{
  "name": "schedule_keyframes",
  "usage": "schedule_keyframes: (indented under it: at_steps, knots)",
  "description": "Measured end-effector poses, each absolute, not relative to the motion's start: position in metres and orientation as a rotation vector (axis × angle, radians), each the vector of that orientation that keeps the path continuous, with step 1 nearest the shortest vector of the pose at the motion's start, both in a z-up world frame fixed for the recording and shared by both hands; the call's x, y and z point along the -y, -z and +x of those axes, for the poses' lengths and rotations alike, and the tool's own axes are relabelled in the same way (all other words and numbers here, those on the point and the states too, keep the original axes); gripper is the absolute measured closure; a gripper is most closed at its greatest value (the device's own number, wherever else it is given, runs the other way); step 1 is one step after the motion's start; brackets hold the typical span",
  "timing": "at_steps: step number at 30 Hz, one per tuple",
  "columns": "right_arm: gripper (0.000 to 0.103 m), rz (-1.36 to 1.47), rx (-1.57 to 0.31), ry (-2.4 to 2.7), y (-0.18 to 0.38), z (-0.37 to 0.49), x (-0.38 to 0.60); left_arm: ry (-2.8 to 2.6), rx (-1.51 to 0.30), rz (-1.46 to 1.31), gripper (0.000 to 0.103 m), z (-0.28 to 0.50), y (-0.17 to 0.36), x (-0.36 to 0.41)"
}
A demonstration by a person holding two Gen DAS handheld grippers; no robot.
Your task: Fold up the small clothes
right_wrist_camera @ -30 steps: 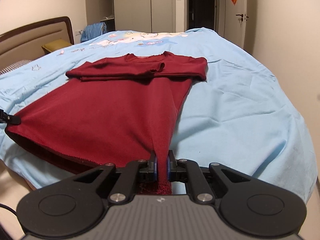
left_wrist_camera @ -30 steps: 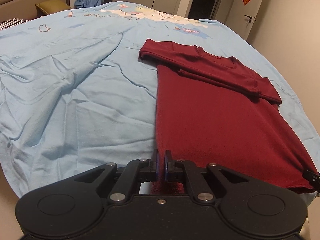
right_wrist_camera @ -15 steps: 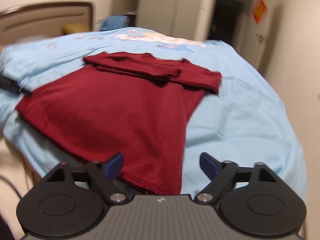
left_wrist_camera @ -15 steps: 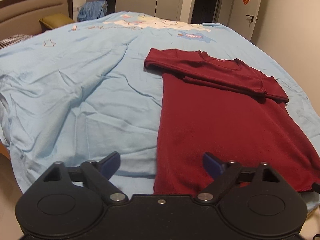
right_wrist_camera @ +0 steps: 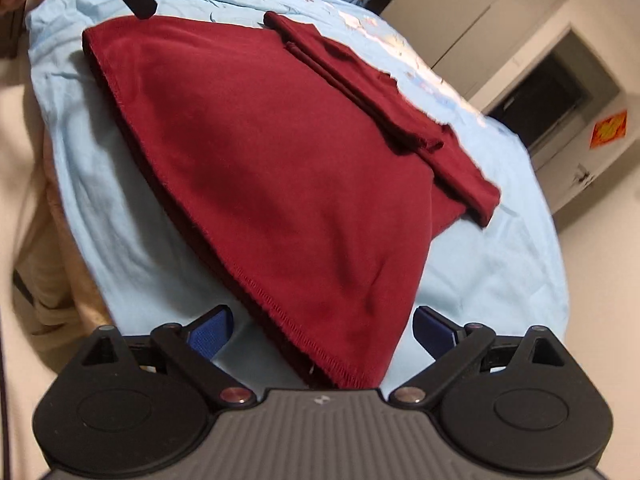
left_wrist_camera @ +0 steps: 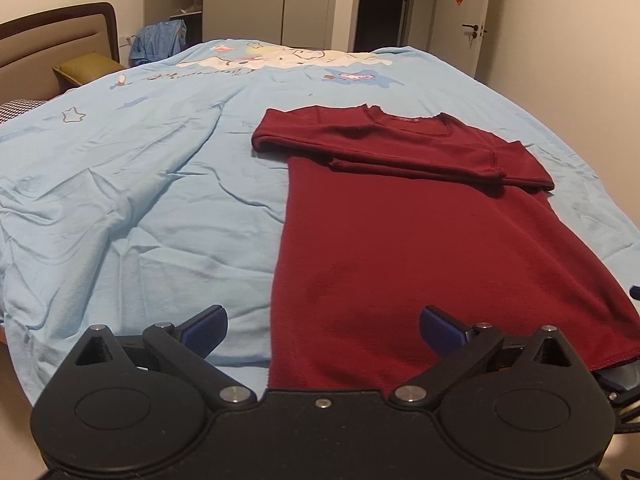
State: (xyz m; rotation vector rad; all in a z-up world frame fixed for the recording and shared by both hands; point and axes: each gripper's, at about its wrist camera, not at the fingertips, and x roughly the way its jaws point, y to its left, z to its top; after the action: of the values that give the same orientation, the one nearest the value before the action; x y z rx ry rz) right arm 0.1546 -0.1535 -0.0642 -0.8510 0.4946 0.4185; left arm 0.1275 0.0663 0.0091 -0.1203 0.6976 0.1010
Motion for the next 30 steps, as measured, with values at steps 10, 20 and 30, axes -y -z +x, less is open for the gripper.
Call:
schedule_keyframes:
  at_steps: [10, 20, 30]
  knots:
    - [0.055, -0.845, -0.41, -0.532, 0.057, 0.145, 0.148, 0.041, -0.65, -0.107, 0.001, 0.119, -0.01, -0.054]
    - [0.091, -0.513, -0.473, -0.584, 0.022, 0.169, 0.159, 0.191, -0.621, 0.022, 0.001, 0.111, -0.004, -0.025]
    - [0.091, -0.189, -0.564, -0.555, 0.008, 0.23, 0.18, 0.155, -0.668, 0.241, 0.001, 0.118, 0.02, -0.004]
